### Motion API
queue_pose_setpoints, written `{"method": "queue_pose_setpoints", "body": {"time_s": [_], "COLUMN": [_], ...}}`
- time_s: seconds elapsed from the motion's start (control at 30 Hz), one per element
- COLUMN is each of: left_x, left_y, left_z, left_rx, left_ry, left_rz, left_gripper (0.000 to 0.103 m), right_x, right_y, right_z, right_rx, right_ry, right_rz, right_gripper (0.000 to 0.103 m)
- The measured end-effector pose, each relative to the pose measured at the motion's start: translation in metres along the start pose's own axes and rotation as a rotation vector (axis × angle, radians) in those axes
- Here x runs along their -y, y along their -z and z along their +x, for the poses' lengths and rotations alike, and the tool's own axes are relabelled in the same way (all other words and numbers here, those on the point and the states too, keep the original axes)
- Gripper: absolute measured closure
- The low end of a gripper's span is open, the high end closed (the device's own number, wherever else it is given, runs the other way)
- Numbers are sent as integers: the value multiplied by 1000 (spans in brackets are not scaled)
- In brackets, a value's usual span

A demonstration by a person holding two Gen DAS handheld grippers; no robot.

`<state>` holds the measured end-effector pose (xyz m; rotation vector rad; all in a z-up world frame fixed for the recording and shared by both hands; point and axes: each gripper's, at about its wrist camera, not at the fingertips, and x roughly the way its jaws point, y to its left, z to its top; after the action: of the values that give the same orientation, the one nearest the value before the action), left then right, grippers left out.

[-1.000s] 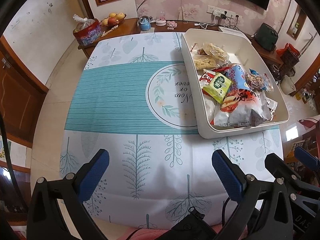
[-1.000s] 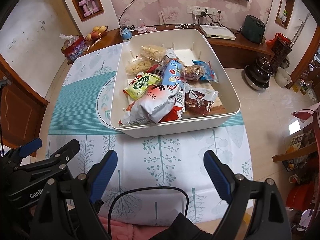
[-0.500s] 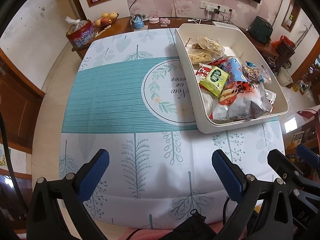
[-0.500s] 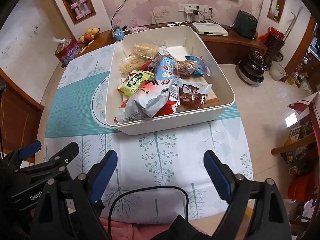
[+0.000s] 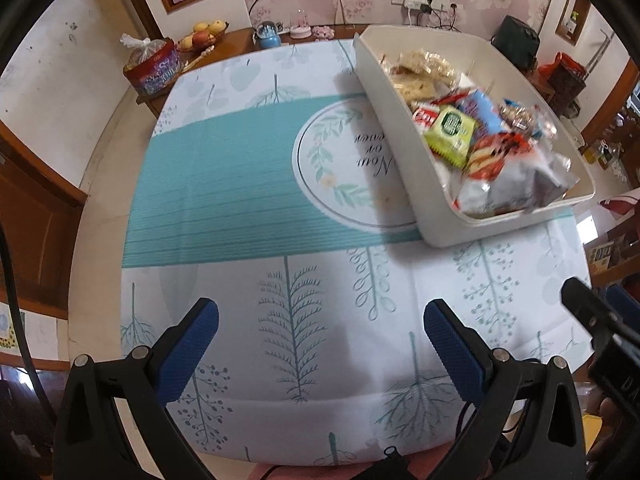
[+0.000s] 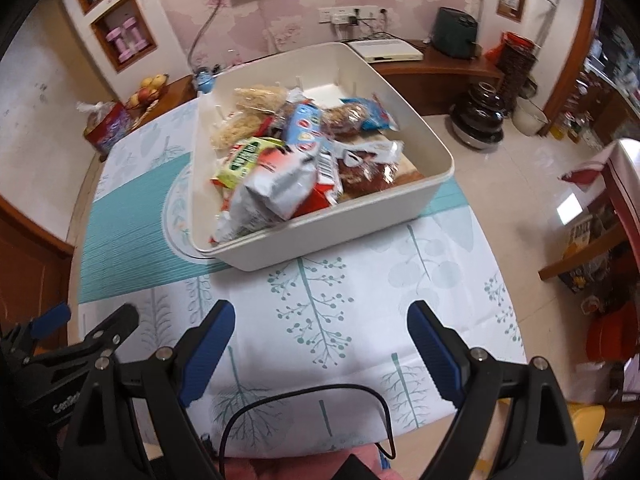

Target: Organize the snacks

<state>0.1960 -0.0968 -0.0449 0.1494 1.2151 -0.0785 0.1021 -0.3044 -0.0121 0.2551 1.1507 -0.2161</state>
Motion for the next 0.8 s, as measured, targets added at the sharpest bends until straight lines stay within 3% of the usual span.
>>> {"method": "queue_pose_setpoints", "body": {"time_s": [0.2,0.33,0.57,0.67,0.8], "left_x": [-7,-24,-55,-64,-62], "left_y": [-3,-19,-46,-42,-23], "left_z": [28,47,65,75,78], "left_rx": [20,82,217,255,280], "left_ry": [-34,-44,35,74,67], "left_rz": [-4,-78,-203,-257,-283], "left_gripper": [1,1,1,1,1], "right_x": [19,46,70,59,49], "right_y": [12,10,2,4,12], "right_z": [18,32,72,87,93], "right_rx": [44,96,173,187,233], "right_ry": [53,94,32,-13,-26], "right_rz": [36,95,187,147,96], "right_gripper": [14,14,14,14,14]}}
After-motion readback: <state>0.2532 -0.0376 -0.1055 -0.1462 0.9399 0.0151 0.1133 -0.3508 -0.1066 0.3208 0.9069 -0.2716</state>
